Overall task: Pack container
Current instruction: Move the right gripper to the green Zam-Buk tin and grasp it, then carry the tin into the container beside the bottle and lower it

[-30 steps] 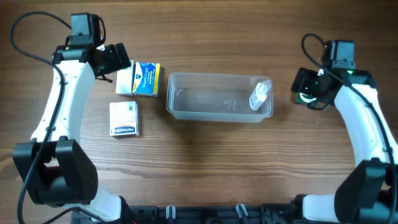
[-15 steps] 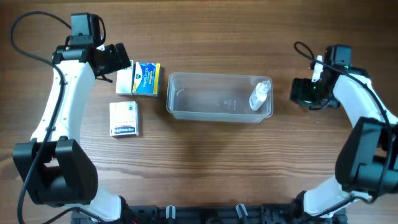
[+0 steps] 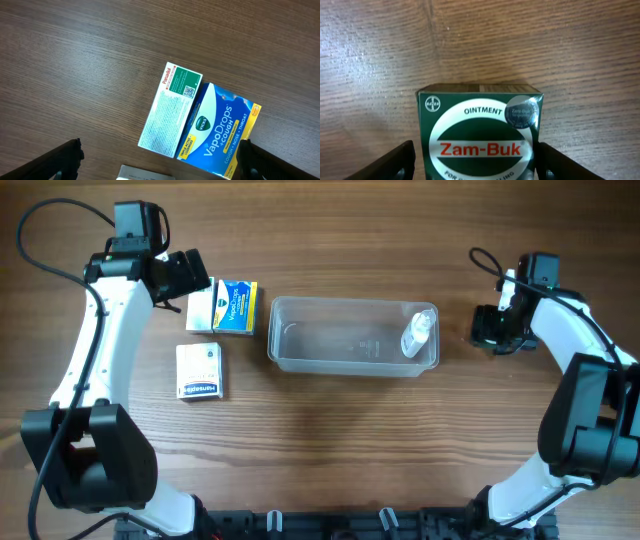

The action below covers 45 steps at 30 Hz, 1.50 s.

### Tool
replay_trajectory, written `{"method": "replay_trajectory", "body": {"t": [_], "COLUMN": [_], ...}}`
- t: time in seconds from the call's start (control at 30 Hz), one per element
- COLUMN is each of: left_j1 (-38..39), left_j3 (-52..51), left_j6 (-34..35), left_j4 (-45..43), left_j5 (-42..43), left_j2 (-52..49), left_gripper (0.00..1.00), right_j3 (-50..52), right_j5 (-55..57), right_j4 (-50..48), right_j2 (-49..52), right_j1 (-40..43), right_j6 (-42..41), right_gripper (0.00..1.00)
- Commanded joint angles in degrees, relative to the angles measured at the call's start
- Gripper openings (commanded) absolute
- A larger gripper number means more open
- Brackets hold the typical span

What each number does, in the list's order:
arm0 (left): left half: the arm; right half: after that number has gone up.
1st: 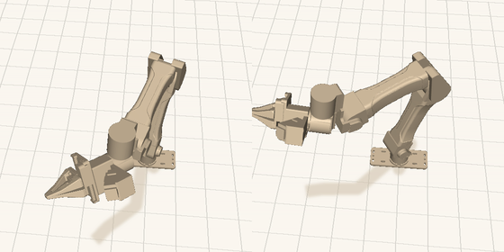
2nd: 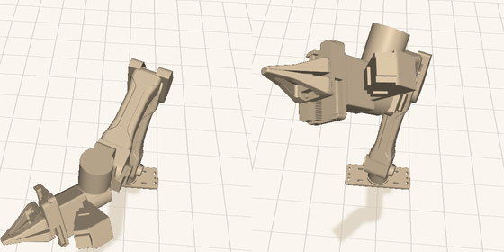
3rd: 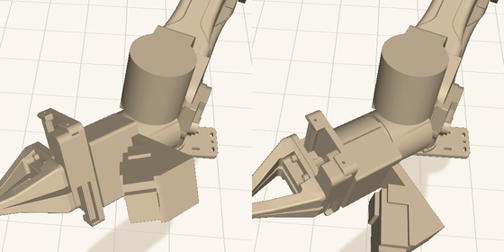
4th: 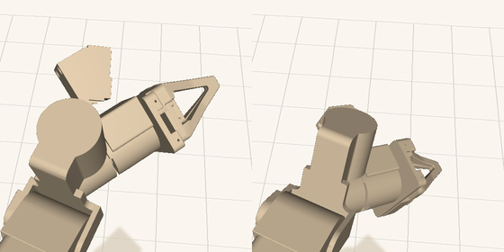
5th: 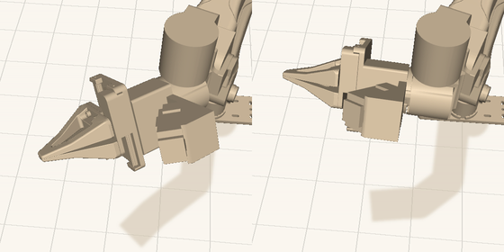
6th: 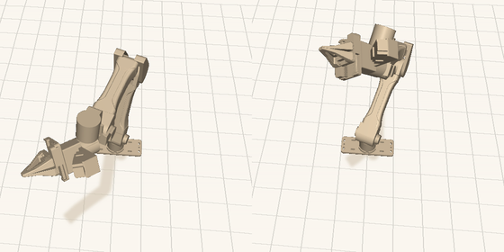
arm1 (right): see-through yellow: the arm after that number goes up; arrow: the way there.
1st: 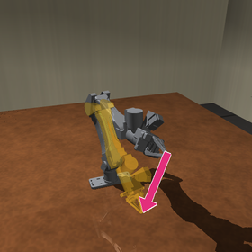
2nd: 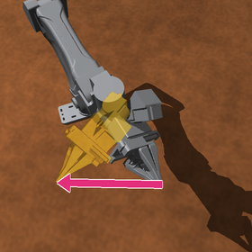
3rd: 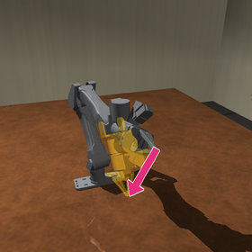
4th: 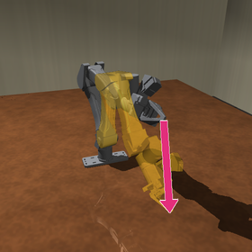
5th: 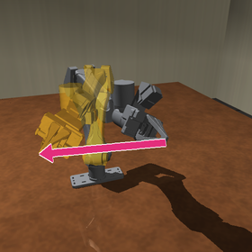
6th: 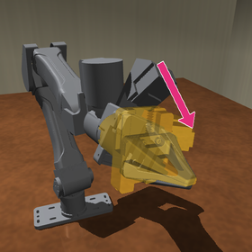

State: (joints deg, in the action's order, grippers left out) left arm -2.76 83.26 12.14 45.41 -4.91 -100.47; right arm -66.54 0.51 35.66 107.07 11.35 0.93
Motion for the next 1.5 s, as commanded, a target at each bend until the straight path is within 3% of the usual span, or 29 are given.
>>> {"method": "replay_trajectory", "body": {"t": [0.0, 0.17, 0.3, 0.67, 1.07, 1.2, 1.47], "left_j1": [-0.13, -0.13, -0.13, -0.13, -0.13, -0.13, -0.13], "left_j3": [1.18, 1.18, 1.18, 1.18, 1.18, 1.18, 1.18], "left_j6": [0.52, 0.50, 0.52, 0.52, 0.52, 0.52, 0.52], "left_j4": [0.04, 0.04, 0.04, 0.02, 0.04, 0.02, 0.04], "left_j5": [-0.76, -0.76, -0.74, -0.76, -0.76, -0.76, -0.76], "left_j2": [-0.07, -0.04, -0.04, -0.04, -0.04, -0.04, -0.04], "left_gripper": [1.00, 1.00, 1.00, 1.00, 1.00, 1.00, 1.00], "right_j3": [1.44, 1.44, 1.44, 0.35, -7.91, -8.85, -8.83], "right_j5": [0.94, 1.14, 1.14, 0.90, -7.15, -9.60, -5.97], "right_j4": [-0.59, -1.05, -1.42, -0.20, 11.98, 15.52, 15.21], "right_j2": [1.38, 1.38, 1.38, 0.46, -20.17, -28.48, -35.04], "right_j1": [-0.07, -0.07, -0.07, -0.09, -1.99, -6.93, -28.13], "right_j6": [-1.11, -1.22, -1.57, -2.99, -8.52, -11.37, -19.71], "right_gripper": [0.77, 0.77, 0.65, 0.55, 0.52, 0.49, 0.47]}}
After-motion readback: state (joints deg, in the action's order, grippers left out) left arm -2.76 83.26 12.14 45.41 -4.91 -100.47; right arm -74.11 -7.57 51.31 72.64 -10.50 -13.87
